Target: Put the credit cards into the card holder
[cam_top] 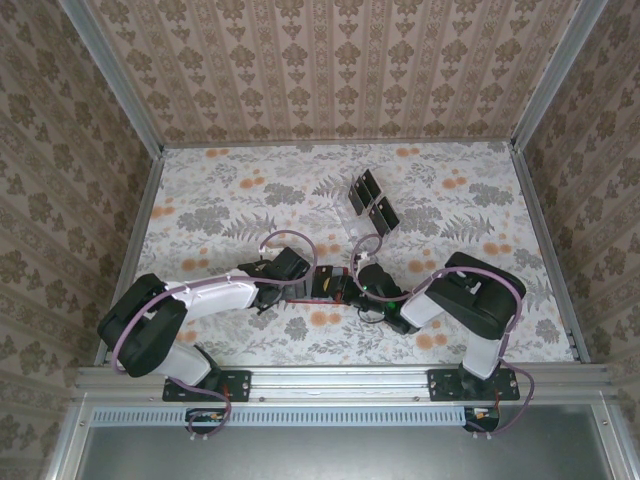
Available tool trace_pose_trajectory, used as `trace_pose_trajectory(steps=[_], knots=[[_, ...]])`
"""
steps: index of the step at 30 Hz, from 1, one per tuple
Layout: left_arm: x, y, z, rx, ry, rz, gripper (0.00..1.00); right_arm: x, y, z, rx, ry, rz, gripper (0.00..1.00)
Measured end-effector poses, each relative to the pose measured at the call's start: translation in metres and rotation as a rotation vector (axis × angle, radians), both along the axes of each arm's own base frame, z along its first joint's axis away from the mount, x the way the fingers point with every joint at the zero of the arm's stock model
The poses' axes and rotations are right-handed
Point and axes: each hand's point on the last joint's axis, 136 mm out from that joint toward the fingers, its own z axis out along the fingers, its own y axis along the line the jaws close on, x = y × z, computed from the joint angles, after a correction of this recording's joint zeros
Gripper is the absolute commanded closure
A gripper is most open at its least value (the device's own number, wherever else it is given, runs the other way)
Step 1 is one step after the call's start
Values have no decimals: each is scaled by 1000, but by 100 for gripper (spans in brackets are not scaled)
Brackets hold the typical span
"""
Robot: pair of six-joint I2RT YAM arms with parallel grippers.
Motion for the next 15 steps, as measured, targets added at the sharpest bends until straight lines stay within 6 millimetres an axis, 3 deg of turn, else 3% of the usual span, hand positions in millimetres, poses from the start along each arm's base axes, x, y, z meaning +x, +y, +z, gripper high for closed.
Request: trace_pose_trajectory(steps=[15], knots=[[0,0,0,0,-1,0,0,-7,0,-4,30,20,4,100]])
